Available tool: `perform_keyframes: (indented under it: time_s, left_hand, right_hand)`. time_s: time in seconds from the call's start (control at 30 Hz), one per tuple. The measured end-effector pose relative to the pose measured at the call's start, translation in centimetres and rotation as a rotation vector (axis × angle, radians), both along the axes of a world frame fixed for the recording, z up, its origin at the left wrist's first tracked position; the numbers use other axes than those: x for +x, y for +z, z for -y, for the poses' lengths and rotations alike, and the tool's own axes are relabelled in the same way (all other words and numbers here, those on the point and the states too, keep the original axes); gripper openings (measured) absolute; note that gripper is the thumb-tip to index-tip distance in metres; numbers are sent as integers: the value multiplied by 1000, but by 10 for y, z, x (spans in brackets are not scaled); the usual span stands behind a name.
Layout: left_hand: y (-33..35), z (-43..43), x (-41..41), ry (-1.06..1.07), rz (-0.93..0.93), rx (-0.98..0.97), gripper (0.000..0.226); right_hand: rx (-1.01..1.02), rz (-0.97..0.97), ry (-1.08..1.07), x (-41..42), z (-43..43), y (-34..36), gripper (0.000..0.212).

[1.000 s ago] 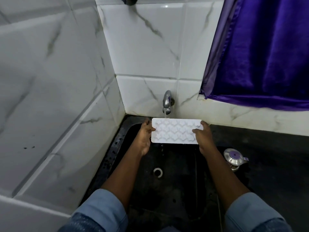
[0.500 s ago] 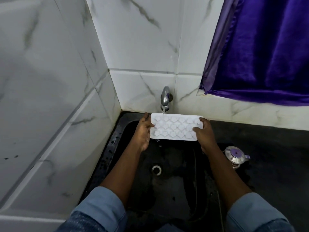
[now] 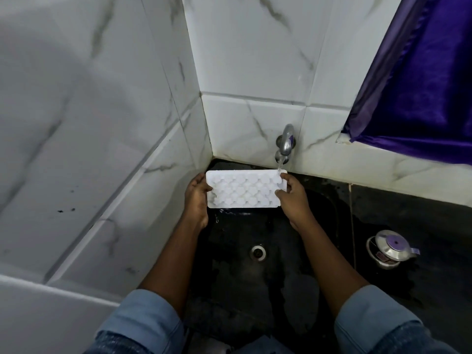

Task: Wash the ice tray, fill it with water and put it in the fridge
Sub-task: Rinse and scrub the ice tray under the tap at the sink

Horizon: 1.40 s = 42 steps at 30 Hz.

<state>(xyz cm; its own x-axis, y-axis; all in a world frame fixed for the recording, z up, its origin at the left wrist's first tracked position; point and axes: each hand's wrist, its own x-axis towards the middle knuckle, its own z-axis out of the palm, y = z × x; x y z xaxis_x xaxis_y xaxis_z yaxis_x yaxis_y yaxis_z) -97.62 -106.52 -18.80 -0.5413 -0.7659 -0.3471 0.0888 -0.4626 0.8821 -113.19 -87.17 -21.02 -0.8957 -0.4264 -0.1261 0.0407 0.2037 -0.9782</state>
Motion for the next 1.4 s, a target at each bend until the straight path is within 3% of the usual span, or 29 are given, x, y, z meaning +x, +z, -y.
perform_keyframes:
  time_s: [0.1,0.23,0.9,1.13,1.3,1.4]
  left_hand:
    - [-2,6,6,83,-15,9,31]
    - [-6,3,3,102,48,2,42]
    - [-2,-88,-81,-184,21,-25,43]
    - [-1,-57,-61,-59,47,-8,37]
    - [-1,-24,-34,71,79,20,43]
    - [-2,-12,-22,153,132,-23,35]
  right_hand:
    - [-12,20,15,4,7,1,52]
    - [-13,37,16,4,4,-1,50]
    - [-24,9,-388,-37,-108,-8,44]
    - [-24,-17,-270,-19,-74,-4,38]
    - [-30,-3,-137,0,-37,1,46]
    - [-38,-8,-77,8,-22,5,47]
